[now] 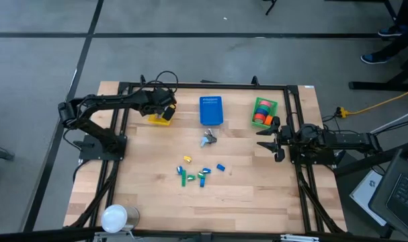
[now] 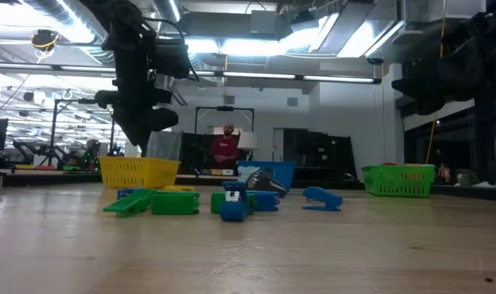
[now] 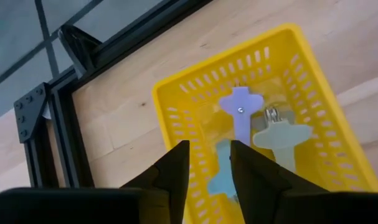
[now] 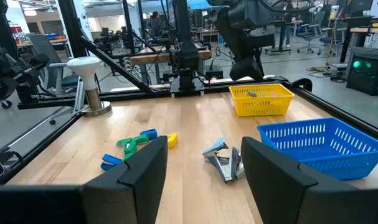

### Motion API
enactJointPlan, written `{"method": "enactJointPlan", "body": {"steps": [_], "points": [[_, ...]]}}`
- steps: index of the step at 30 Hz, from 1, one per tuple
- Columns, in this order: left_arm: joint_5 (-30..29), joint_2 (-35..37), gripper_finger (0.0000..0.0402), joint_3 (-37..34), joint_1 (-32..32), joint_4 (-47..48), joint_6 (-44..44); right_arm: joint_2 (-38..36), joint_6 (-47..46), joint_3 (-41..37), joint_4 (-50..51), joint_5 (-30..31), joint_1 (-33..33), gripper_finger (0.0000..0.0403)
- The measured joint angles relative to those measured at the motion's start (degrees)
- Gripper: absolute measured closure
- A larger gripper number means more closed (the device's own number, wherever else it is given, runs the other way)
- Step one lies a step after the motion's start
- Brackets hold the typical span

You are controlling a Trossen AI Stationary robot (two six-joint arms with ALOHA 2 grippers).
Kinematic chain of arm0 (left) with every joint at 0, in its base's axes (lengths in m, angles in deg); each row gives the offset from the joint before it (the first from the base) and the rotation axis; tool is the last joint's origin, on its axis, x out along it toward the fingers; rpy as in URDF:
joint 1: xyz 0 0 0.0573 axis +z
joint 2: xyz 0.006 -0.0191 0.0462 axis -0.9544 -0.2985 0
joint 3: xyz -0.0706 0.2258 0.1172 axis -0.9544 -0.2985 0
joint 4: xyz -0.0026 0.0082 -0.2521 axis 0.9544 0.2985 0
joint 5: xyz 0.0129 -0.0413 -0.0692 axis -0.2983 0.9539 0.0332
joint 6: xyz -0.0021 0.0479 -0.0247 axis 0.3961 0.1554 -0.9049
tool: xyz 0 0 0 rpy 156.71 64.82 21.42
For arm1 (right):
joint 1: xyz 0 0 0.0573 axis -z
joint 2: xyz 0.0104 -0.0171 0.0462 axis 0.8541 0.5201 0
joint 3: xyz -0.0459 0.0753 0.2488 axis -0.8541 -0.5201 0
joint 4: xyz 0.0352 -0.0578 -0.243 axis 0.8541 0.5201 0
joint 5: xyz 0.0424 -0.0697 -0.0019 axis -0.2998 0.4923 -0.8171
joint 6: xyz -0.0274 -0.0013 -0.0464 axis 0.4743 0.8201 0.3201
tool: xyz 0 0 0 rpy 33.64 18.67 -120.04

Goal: Pick and place Stapler, Stapler remover, tape
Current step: Put the blue staple remover into the yellow basket

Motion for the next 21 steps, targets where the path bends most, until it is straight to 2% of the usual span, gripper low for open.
{"method": "enactJointPlan", "body": {"steps": [8, 16, 21], "points": [[0.0, 0.4, 0.0279, 4.2, -4.4, 1.3, 3.7, 0.0, 0.0, 0.0, 0.0, 0.0, 0.0, 0.0192], [0.0, 0.5, 0.0282, 10.8, -13.9, 1.1, 6.5, 0.0, 0.0, 0.0, 0.0, 0.0, 0.0, 0.0192], [1.5, 0.5, 0.0282, 11.9, -20.8, -1.9, 9.7, 0.0, 0.0, 0.0, 0.0, 0.0, 0.0, 0.0192]]}}
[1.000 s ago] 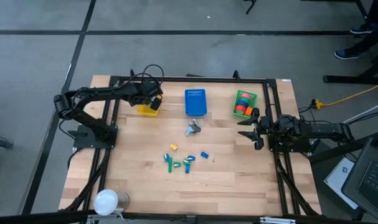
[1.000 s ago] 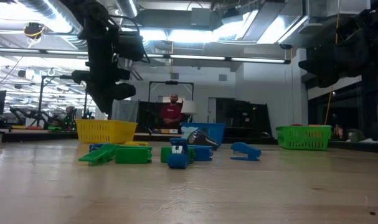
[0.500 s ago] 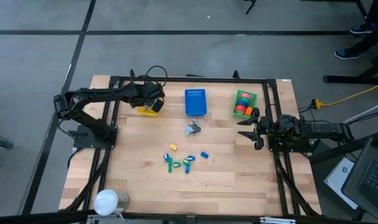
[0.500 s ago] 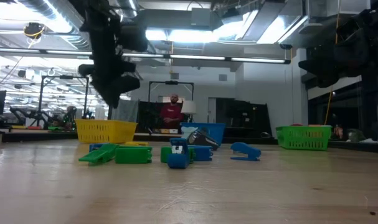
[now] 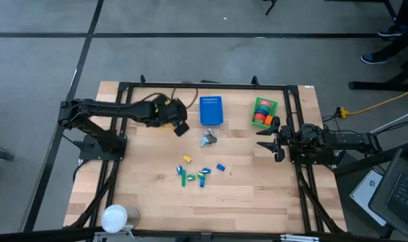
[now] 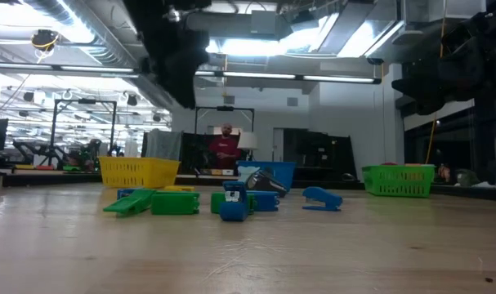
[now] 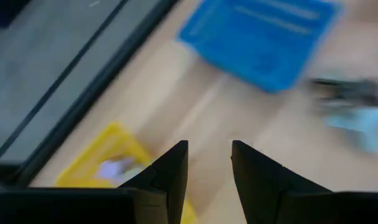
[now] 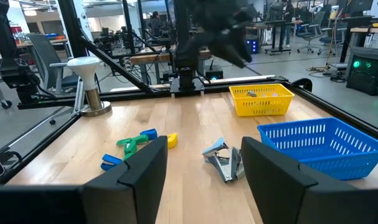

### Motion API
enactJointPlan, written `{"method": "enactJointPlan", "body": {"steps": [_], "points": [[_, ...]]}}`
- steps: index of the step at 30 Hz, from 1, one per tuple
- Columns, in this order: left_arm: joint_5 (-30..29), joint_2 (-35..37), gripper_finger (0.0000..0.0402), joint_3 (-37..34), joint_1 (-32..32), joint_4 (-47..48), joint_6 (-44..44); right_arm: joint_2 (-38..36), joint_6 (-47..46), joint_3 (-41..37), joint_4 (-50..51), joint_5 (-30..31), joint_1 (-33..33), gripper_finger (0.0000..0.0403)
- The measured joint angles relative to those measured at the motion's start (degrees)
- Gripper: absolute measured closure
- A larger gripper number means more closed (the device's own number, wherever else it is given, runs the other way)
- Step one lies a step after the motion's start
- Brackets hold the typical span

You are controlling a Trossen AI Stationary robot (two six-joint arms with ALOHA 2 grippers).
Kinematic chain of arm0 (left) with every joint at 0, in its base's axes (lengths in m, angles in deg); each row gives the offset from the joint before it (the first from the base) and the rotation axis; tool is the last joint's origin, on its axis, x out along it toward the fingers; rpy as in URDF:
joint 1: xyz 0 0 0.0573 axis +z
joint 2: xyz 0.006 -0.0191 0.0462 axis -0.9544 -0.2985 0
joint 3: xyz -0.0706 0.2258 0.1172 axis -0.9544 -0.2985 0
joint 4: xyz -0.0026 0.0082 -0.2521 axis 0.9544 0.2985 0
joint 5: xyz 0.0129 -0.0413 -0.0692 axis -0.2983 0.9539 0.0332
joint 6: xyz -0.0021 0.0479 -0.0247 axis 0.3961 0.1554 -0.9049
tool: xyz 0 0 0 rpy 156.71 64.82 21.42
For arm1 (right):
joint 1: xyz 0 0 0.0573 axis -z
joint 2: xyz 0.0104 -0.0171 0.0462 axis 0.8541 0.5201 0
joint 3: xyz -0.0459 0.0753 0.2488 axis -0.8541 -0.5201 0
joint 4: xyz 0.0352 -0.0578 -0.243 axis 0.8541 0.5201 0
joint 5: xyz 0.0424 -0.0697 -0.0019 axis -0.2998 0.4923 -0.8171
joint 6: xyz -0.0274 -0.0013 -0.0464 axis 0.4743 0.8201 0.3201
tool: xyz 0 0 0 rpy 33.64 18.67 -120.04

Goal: Pick and place Stapler, Stapler remover, tape
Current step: Put the blue staple remover into the yellow basket

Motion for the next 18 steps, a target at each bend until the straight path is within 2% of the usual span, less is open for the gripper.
{"method": "enactJointPlan", "body": {"steps": [9, 18], "points": [[9.3, 0.0, 0.0285, 0.0, -9.6, -7.8, 1.3, 0.0, 0.0, 0.0, 0.0, 0.0, 0.0, 0.0192], [10.2, 0.0, 0.0286, 0.0, -17.1, -11.4, 0.6, 0.0, 0.0, 0.0, 0.0, 0.0, 0.0, 0.0192]]}}
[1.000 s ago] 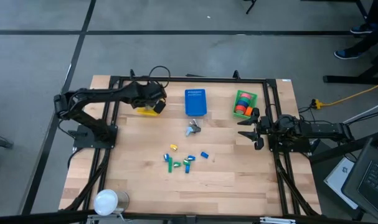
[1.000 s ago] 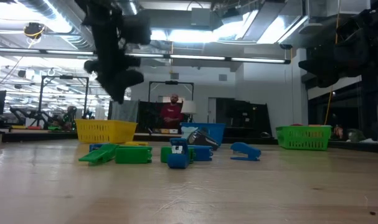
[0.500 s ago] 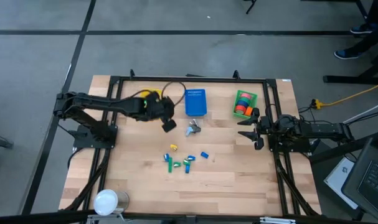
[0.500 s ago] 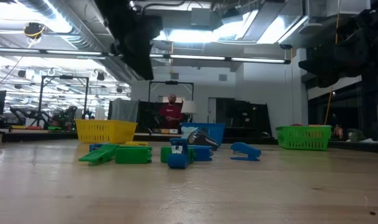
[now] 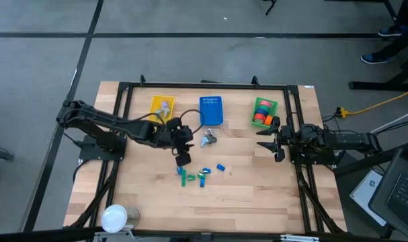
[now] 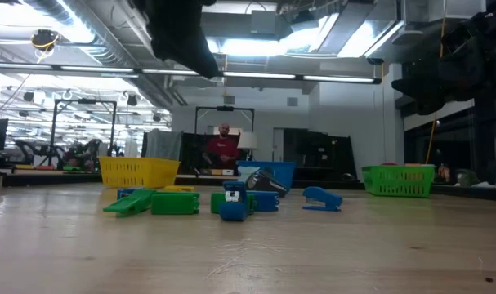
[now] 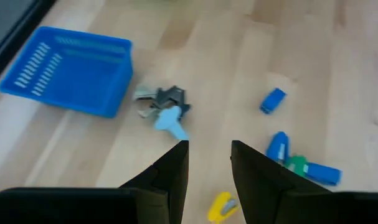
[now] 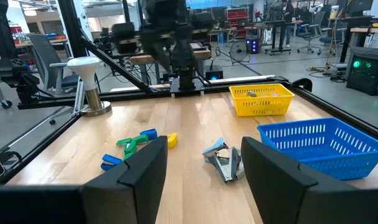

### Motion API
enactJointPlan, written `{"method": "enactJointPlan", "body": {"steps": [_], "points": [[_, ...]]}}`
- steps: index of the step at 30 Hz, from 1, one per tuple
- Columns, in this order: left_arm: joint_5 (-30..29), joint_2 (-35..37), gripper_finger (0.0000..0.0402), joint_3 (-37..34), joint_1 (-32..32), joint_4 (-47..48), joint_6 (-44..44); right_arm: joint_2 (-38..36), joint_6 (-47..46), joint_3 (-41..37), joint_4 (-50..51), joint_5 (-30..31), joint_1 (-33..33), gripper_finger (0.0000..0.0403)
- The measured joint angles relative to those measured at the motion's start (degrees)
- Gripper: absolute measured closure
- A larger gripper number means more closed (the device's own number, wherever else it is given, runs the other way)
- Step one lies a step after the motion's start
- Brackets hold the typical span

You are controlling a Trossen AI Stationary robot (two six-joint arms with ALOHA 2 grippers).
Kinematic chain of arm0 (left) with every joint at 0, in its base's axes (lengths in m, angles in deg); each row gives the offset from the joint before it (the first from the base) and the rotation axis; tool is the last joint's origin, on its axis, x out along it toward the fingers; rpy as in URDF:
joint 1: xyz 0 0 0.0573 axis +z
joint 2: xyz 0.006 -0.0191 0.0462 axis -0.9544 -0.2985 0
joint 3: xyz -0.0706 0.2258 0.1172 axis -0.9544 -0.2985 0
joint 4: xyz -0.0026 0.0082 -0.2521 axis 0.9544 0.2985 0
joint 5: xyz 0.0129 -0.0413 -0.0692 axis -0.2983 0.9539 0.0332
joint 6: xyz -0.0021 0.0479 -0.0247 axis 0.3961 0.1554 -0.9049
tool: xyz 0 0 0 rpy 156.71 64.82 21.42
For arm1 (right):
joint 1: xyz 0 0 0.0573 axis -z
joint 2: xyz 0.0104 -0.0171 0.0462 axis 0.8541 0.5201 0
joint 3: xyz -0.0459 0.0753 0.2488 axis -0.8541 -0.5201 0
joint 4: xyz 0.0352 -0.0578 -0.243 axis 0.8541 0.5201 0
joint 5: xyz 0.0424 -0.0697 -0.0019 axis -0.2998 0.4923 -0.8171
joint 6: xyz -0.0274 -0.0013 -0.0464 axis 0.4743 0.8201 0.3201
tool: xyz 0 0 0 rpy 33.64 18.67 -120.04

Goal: Pick and place Stapler, Stapler remover, tape
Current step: Put the blue staple remover into the yellow basket

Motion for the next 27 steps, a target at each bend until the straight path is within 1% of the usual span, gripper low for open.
{"method": "enactJointPlan", "body": {"steps": [7, 11, 15, 19, 23, 27], "points": [[0.1, 0.0, 0.0286, 0.0, -3.9, 0.0, -2.7, 0.0, 0.0, 0.0, 0.0, 0.0, 0.0, 0.0192], [1.9, -0.2, 0.0288, 0.0, -5.8, 0.0, -3.0, 0.0, 0.0, 0.0, 0.0, 0.0, 0.0, 0.0192], [2.0, -1.8, 0.0288, 0.0, -7.5, -0.1, -3.6, 0.0, 0.0, 0.0, 0.0, 0.0, 0.0, 0.0192], [2.0, -4.8, 0.0288, 0.0, -8.3, -0.1, -4.8, 0.0, 0.0, 0.0, 0.0, 0.0, 0.0, 0.0192], [1.2, -8.9, 0.0288, 0.0, -7.9, -1.0, -0.1, 0.0, 0.0, 0.0, 0.0, 0.0, 0.0, 0.0192], [-2.1, -13.8, 0.0288, 0.0, -6.0, -6.6, 3.6, 0.0, 0.0, 0.0, 0.0, 0.0, 0.0, 0.0192]]}}
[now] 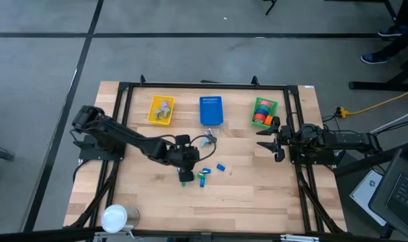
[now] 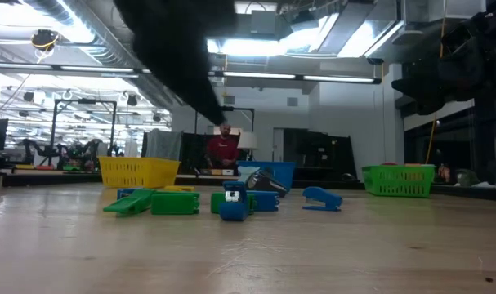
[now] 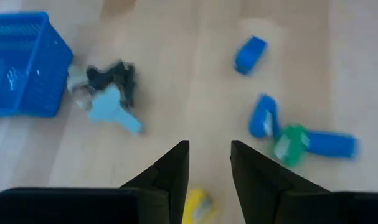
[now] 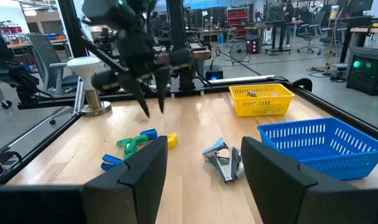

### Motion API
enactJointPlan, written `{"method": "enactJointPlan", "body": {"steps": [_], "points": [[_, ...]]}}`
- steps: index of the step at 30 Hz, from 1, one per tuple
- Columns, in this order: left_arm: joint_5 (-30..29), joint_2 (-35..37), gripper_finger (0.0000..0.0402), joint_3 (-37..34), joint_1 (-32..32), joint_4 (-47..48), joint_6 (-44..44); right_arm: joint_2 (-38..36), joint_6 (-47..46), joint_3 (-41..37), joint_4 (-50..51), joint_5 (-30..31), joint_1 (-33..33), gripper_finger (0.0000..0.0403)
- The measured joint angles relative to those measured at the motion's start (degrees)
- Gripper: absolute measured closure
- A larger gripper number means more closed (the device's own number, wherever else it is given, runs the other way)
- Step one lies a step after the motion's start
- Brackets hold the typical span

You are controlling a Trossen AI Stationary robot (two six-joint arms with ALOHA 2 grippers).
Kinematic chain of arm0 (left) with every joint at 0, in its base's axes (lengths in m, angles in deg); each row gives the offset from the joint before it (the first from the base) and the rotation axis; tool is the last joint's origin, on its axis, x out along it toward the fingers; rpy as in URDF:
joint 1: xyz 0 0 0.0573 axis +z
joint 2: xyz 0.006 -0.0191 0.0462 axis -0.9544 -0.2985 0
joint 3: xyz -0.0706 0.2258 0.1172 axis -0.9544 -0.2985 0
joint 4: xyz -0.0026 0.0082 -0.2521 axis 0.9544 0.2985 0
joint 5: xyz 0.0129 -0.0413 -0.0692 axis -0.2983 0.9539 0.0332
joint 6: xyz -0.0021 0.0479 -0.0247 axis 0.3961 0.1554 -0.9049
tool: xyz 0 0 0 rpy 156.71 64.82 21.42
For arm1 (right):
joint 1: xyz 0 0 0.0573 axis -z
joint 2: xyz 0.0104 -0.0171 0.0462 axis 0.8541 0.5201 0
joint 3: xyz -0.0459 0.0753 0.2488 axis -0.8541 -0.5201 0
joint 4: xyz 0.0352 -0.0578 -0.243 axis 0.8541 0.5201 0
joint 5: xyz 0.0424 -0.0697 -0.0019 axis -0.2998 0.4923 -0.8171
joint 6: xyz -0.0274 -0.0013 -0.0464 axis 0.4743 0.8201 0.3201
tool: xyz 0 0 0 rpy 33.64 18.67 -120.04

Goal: Pick and place Stapler, Stapler remover, tape
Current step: Put the blue staple remover into the yellow basket

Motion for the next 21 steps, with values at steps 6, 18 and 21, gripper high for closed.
{"method": "enactJointPlan", "body": {"steps": [6, 18, 21], "points": [[0.7, -5.3, 0.0288, 0.0, 5.6, -6.5, -1.4, 0.0, 0.0, 0.0, 0.0, 0.0, 0.0, 0.0192], [6.1, -5.8, 0.0293, -1.2, 15.1, -7.7, -0.3, 0.0, 0.0, 0.0, 0.0, 0.0, 0.0, 0.0192], [7.7, -5.9, 0.0295, -4.7, 17.3, -10.9, -0.1, 0.0, 0.0, 0.0, 0.0, 0.0, 0.0, 0.0192]]}}
